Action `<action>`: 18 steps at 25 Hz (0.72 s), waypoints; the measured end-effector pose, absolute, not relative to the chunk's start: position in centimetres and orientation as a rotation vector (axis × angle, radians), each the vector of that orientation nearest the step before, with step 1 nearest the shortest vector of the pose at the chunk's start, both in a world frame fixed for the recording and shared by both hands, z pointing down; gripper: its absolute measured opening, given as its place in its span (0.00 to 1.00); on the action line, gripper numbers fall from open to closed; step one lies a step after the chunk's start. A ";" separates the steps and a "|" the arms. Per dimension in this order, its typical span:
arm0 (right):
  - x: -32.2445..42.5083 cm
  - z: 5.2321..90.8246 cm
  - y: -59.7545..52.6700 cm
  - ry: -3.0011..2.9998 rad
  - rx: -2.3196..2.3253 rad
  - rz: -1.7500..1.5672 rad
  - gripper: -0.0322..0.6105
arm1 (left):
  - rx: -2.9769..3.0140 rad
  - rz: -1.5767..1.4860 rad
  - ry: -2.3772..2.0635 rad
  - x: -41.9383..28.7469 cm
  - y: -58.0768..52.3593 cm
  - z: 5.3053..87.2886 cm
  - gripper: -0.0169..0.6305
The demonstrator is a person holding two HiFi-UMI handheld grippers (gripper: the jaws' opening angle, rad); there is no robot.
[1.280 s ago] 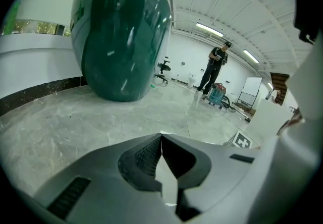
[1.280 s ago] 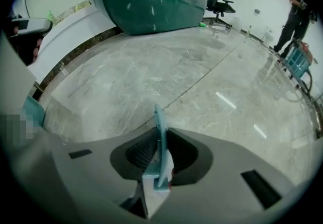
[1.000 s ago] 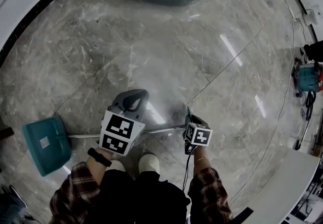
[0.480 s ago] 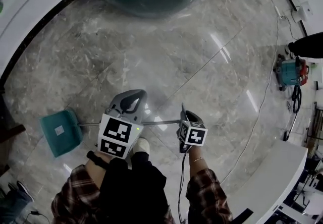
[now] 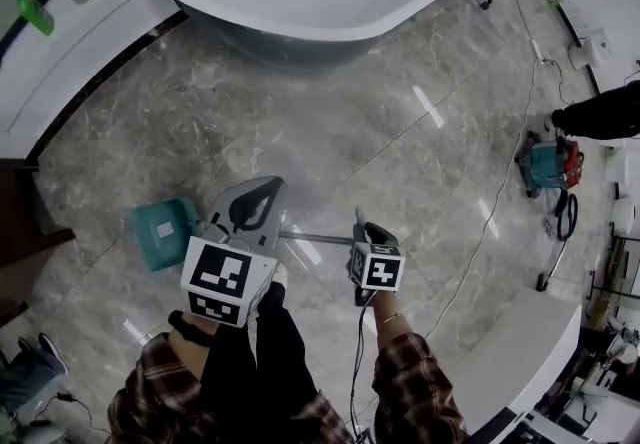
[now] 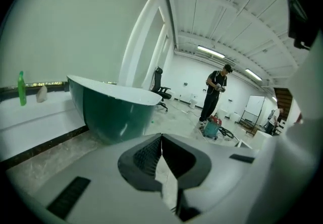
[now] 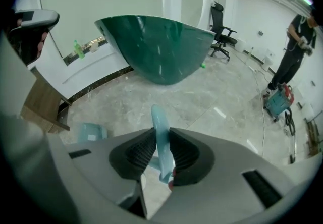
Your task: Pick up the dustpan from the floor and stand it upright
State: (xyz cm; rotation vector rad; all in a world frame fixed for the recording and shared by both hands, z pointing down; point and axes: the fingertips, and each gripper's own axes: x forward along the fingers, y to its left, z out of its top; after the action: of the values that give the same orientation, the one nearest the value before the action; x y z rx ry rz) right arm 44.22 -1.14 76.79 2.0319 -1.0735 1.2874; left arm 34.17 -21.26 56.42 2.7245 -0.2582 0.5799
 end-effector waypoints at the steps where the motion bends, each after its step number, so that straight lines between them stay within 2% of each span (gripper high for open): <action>1: 43.4 75.5 -1.9 -1.096 2.006 1.280 0.18 | 2.725 0.573 -0.280 33.7 -21.6 54.8 0.04; 8: 36.9 68.5 -8.5 -1.265 1.880 1.222 0.21 | 2.716 0.459 -0.506 27.3 -24.5 46.3 0.05; 18: 22.8 58.5 -15.3 -1.541 1.780 1.142 0.21 | 2.605 0.472 -0.871 8.2 -24.6 39.8 0.04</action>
State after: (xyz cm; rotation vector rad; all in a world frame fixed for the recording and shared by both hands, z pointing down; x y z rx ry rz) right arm 22.83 -15.28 58.51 1.7800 -1.5409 1.1423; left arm 8.19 -24.61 39.83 2.6054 -0.8713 0.4725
